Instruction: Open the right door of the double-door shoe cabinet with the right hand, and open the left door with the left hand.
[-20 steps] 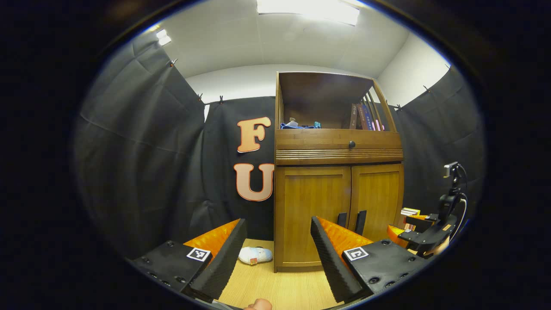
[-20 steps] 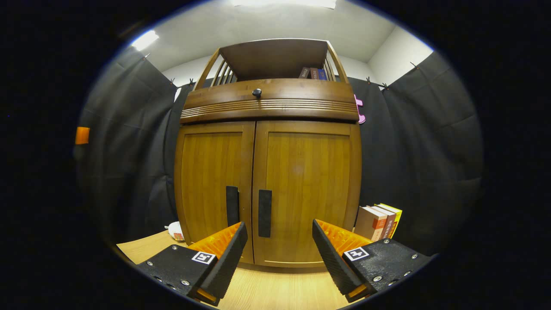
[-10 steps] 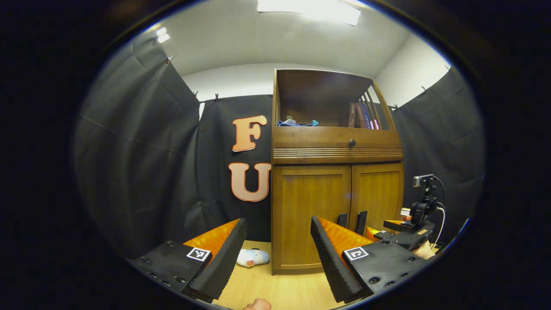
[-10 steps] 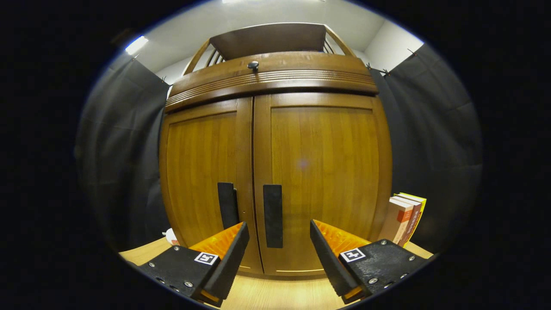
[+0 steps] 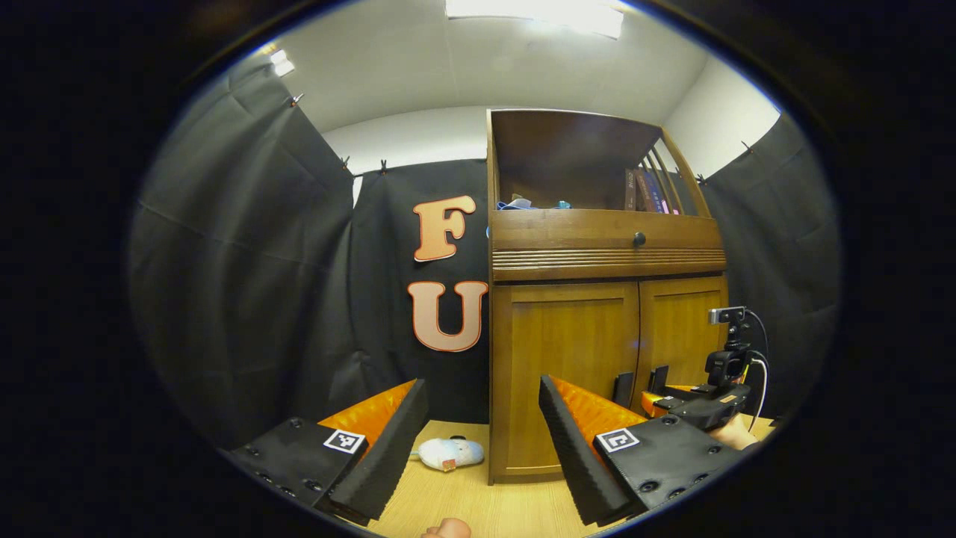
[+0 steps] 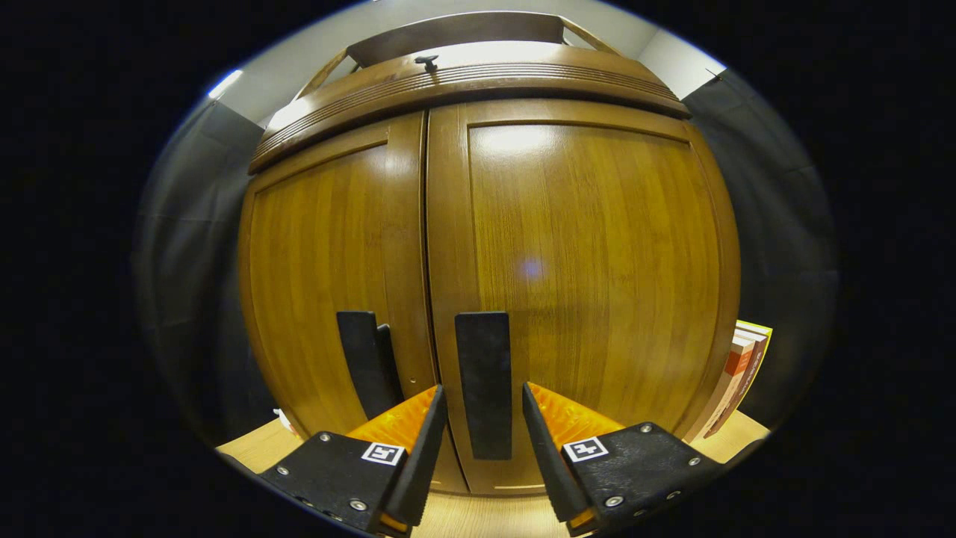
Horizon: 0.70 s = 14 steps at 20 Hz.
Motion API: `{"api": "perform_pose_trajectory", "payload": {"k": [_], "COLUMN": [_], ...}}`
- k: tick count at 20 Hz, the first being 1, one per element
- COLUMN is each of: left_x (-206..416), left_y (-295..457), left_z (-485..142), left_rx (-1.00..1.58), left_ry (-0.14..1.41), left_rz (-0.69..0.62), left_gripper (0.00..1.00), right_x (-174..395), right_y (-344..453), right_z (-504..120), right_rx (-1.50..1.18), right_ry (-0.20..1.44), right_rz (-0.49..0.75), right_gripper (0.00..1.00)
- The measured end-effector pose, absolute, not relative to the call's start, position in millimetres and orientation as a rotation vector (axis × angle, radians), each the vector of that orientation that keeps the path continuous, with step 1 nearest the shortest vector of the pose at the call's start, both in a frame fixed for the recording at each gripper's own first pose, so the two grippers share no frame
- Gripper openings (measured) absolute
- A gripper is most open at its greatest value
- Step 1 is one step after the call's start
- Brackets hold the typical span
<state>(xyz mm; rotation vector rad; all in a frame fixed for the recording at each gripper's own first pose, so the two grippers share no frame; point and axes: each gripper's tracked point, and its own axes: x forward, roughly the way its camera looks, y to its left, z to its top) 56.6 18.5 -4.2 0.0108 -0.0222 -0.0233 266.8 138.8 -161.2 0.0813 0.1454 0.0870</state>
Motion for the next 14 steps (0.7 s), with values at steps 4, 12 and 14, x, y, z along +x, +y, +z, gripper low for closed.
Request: {"api": "perform_pose_trajectory", "payload": {"k": [4, 12, 14], "left_x": [59.6, 71.1, 70.0], "left_y": [19.9, 19.8, 15.0], "left_z": [-7.1, -12.4, -12.7], "left_rx": [0.009, -0.008, -0.01], "left_ry": [-0.012, 0.014, 0.014], "left_rz": [-0.017, -0.013, -0.013], "left_gripper": [0.99, 0.99, 0.99], "right_x": [271.8, 249.9, 234.3], "right_y": [135.2, 133.4, 130.7], "right_z": [-164.7, -164.0, -163.2], "right_rx": [0.098, 0.079, 0.087], "right_ry": [0.155, 0.143, 0.149], "right_rz": [0.064, 0.094, 0.111], "right_gripper": [0.47, 0.28, 0.26]}}
